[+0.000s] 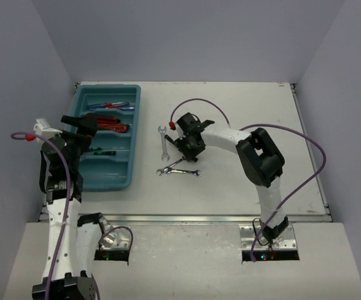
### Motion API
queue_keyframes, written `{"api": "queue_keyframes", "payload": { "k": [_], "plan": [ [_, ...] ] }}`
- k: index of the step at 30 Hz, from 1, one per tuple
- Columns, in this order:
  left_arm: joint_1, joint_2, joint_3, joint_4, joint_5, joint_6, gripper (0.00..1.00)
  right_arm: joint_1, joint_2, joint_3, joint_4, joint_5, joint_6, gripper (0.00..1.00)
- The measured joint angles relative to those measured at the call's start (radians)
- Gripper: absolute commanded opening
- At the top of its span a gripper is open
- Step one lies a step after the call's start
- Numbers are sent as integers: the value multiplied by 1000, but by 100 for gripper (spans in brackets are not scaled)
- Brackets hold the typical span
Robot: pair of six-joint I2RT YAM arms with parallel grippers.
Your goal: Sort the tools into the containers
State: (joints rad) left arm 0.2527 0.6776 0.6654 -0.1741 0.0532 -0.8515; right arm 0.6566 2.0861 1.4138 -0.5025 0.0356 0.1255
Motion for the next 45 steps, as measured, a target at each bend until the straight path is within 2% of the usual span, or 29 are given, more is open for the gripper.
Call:
{"api": "queue_keyframes", "payload": {
  "k": [3,10,15,17,21,26,28,31,34,36,38,40,42,44,45],
  "plan": [
    [0,-37,-16,-8,37,33,100,-1,13,20,-7,11,-12,27],
    [0,-4,-67,-51,122,83,100,0,-9,-14,7,33,-17,2],
    [-28,49,-104,-18,220,88,100,0,-64,-79,1,70,12,0],
    [-103,65,-110,15,221,88,100,-1,-112,-119,5,60,36,0],
    [-288,81,-130,144,263,76,100,-4,-298,-238,68,-55,66,0],
    [-364,136,-171,375,360,25,100,-4,-500,-284,129,-207,84,0],
    [-410,175,-192,488,392,-2,99,-4,-595,-337,218,-316,110,0],
    [-491,237,-209,623,444,-39,93,-5,-720,-426,342,-464,164,0],
    [-562,281,-209,736,479,-60,88,-5,-777,-460,430,-582,213,0],
    [-599,303,-209,789,485,-66,79,-4,-791,-464,463,-639,236,0],
    [-633,326,-209,834,486,-71,56,-4,-796,-464,485,-683,255,0],
    [-662,351,-209,873,485,-74,38,-4,-797,-464,498,-716,268,0],
    [-686,383,-197,913,487,-88,13,-4,-797,-464,494,-727,278,3],
    [-707,408,-177,941,487,-88,1,-7,-796,-465,490,-728,288,8],
    [-718,420,-167,952,487,-86,0,-9,-795,-466,490,-728,293,17]
  ]
}}
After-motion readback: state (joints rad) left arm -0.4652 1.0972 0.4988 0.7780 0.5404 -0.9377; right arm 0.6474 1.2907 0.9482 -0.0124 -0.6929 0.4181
